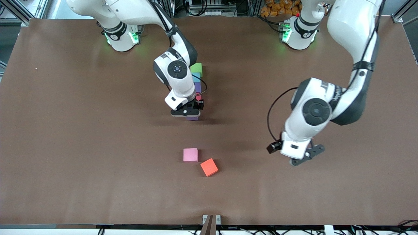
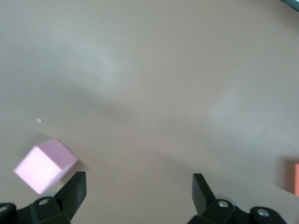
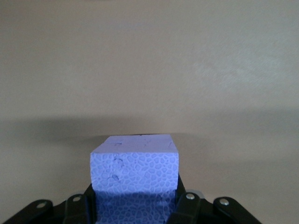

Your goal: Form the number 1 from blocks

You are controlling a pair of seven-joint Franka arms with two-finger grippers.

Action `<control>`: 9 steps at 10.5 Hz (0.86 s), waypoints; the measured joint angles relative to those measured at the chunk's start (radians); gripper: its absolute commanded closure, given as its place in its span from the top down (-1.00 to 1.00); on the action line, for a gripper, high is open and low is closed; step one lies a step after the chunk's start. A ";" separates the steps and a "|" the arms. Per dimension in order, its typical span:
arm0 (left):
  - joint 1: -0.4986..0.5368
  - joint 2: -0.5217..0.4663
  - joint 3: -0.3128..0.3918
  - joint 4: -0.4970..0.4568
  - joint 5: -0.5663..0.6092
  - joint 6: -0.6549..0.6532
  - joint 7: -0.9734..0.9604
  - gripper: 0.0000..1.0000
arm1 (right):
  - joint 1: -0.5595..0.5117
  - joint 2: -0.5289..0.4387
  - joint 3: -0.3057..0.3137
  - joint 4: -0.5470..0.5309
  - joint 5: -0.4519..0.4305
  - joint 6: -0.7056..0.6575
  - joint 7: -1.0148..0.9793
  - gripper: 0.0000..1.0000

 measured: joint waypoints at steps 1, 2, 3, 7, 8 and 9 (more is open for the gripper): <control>0.035 -0.015 0.000 -0.001 0.000 -0.022 0.000 1.00 | 0.005 0.003 0.000 -0.001 0.000 0.000 0.000 0.17; 0.069 -0.033 0.000 -0.002 0.000 -0.048 0.003 1.00 | 0.007 0.006 0.000 -0.001 0.001 0.000 0.000 0.17; 0.116 -0.059 -0.003 -0.010 0.000 -0.076 0.027 1.00 | 0.010 0.009 0.001 -0.002 0.001 0.000 0.002 0.17; 0.181 -0.212 -0.036 -0.207 -0.051 -0.091 0.064 1.00 | 0.024 0.027 0.001 -0.003 0.002 0.000 0.013 0.40; 0.178 -0.263 -0.055 -0.267 -0.070 -0.090 0.064 1.00 | 0.026 0.030 0.001 -0.003 0.002 0.000 0.014 0.84; 0.176 -0.322 -0.072 -0.332 -0.086 -0.089 0.064 1.00 | 0.026 0.031 0.001 -0.003 0.002 0.001 0.014 1.00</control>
